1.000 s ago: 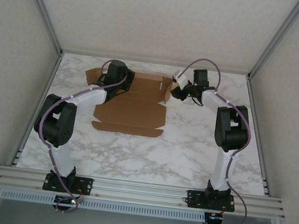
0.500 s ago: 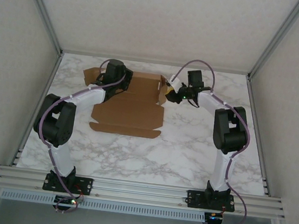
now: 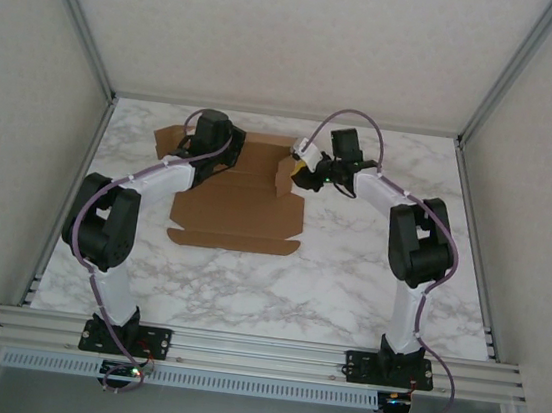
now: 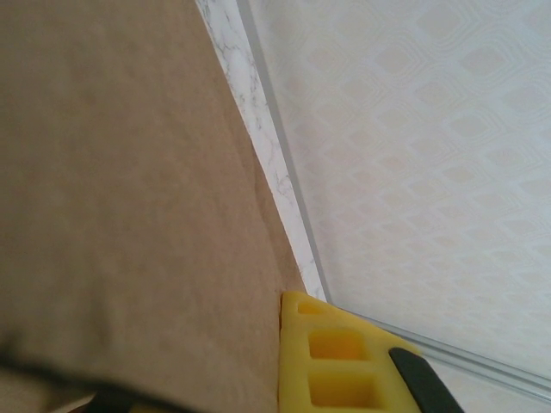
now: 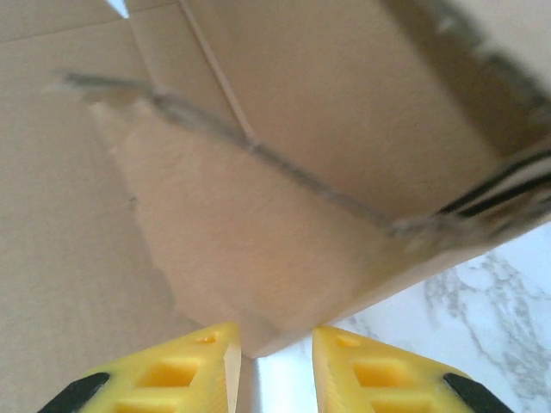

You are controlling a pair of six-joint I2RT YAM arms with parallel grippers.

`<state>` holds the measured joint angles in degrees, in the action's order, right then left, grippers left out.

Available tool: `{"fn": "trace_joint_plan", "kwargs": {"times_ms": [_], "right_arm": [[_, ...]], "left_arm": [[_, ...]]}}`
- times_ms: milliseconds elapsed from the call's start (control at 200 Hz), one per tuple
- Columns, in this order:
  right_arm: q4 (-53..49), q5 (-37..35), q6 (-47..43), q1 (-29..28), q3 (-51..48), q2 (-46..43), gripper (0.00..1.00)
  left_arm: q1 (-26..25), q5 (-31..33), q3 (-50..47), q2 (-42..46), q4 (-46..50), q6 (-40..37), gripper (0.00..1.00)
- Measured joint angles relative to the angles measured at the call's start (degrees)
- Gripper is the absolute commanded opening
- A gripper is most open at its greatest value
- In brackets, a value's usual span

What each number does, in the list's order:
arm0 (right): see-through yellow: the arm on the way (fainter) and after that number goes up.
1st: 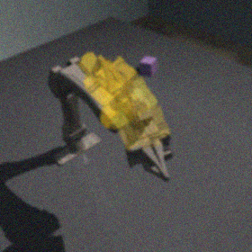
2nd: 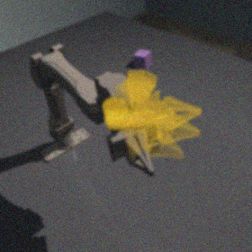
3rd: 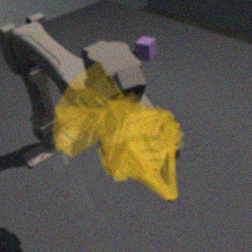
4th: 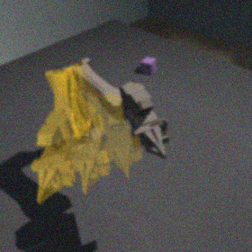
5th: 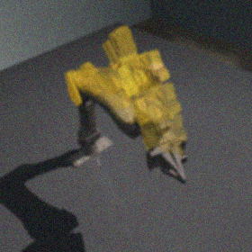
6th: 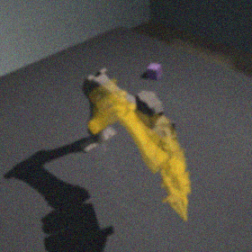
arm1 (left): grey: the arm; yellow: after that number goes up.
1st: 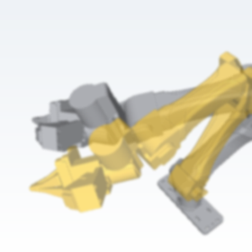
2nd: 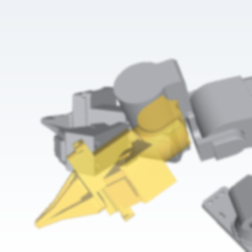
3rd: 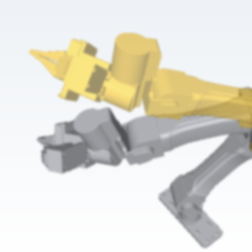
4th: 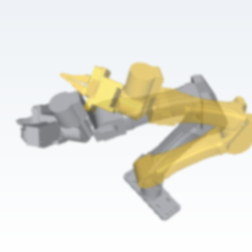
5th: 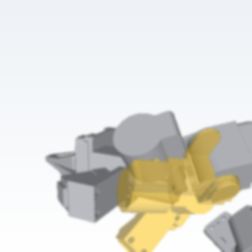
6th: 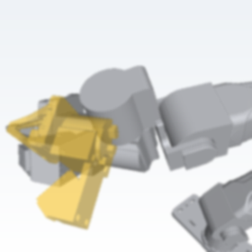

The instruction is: Fold the paper box

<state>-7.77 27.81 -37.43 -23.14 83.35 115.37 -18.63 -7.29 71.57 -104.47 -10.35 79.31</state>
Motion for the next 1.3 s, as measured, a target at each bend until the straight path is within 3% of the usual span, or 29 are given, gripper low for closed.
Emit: {"fn": "trace_joint_plan", "kwargs": {"times_ms": [626, 1061, 1302], "right_arm": [[10.2, -13.9, 13.8, -4.2, -4.8, -0.7, 0.32], [13.5, -25.9, 23.1, -7.5, -6.0, -0.7, 0.35], [15.2, -28.7, 25.4, -7.9, -5.0, 1.0, 0.30]], "left_arm": [[-1.1, 2.2, -8.7, 5.1, -5.8, -1.1, 0.00], [-1.5, 2.6, -9.4, 5.3, -7.0, -1.1, 0.00], [-1.5, 2.6, -9.0, 5.1, -6.6, -0.6, 0.00]]}}
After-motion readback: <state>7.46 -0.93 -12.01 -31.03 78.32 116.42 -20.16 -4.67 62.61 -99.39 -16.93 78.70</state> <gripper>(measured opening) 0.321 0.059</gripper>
